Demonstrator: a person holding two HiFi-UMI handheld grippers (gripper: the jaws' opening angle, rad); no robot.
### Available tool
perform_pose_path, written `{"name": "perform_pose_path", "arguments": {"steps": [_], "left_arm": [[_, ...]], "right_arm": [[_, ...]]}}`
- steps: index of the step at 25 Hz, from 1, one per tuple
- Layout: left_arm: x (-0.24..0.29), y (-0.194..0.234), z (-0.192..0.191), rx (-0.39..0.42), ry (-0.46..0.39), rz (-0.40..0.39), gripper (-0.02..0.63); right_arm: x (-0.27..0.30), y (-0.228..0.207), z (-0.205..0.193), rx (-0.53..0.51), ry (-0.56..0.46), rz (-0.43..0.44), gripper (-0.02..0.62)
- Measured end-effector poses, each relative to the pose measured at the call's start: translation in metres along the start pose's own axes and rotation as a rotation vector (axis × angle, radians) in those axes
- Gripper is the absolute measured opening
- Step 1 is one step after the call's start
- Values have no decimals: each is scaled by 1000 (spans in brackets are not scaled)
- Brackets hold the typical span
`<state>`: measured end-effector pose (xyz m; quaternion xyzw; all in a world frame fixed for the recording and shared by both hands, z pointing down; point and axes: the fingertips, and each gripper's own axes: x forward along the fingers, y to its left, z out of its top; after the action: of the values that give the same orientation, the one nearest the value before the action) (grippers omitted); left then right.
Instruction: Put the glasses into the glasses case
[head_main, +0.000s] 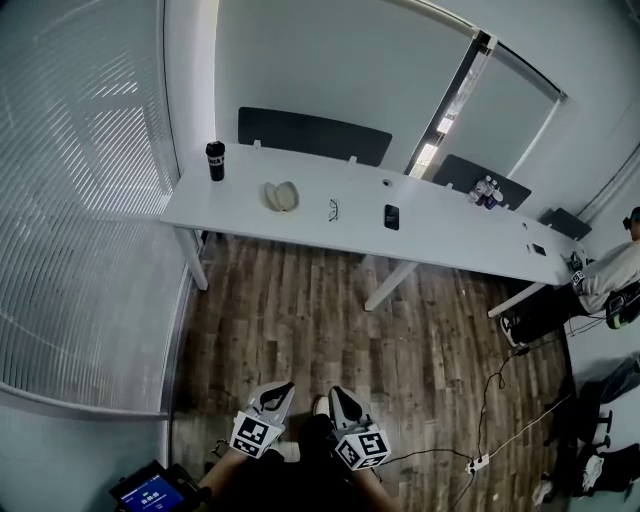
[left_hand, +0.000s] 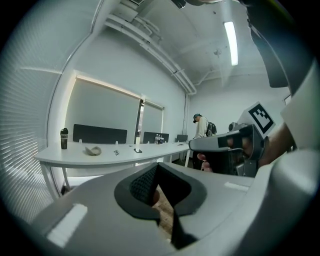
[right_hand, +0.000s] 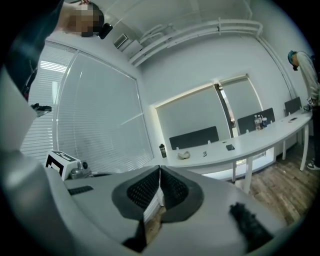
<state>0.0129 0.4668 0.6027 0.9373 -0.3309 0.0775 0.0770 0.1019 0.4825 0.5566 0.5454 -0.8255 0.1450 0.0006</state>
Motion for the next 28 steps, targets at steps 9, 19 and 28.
{"name": "perform_pose_path", "arguments": {"steps": [9, 19, 28], "left_arm": [[73, 16, 21, -16, 34, -8, 6], [153, 49, 38, -58, 93, 99, 6], [228, 66, 60, -93, 95, 205, 6]], "right_arm": [[40, -71, 26, 43, -2, -2, 8], [89, -166, 54, 62, 8, 19, 8], [113, -253, 71, 42, 45, -1, 7]]}}
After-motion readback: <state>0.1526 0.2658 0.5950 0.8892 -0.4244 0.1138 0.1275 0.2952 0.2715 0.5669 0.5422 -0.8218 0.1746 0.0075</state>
